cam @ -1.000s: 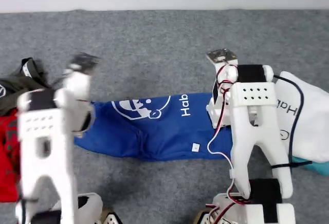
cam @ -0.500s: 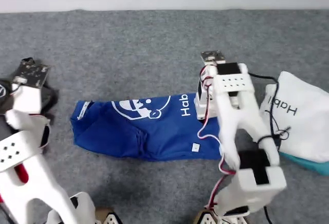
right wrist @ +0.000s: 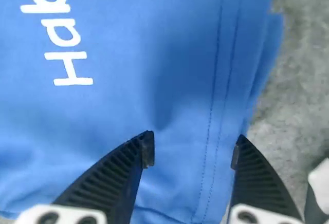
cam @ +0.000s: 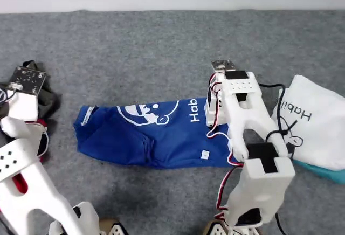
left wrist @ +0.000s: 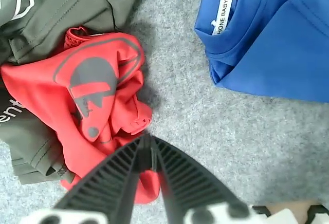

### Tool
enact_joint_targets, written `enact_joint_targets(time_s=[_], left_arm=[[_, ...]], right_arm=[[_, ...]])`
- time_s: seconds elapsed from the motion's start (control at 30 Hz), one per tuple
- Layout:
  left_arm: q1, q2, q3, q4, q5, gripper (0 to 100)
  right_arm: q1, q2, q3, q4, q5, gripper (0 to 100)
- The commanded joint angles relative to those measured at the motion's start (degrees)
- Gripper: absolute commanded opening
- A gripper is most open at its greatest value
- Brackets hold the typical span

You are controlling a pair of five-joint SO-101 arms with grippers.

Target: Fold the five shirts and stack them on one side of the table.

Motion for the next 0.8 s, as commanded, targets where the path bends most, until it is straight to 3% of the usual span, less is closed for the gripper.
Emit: enact_joint_targets(time_s=[0.0, 0.23, 0.4, 0.77], left_arm=[[-0.2, -1.4, -0.4, -1.3, -0.6, 1], [-0.2, -1.4, -0.4, -1.3, -0.6, 1], [-0.1, -1.4, -0.4, -1.3, -0.6, 1], [0.0, -1.4, -0.5, -2.9, -0.7, 1]], right_arm=[[0.5, 1.4, -0.4, -2.3, -0.5, 25.2], [0.4, 6.7, -0.6, -3.0, -0.1, 23.6], [0.5, 4.4, -0.5, -1.3, 1.9, 1.0], [7.8, 1.5, -0.8, -0.2, 15.0, 0.9]])
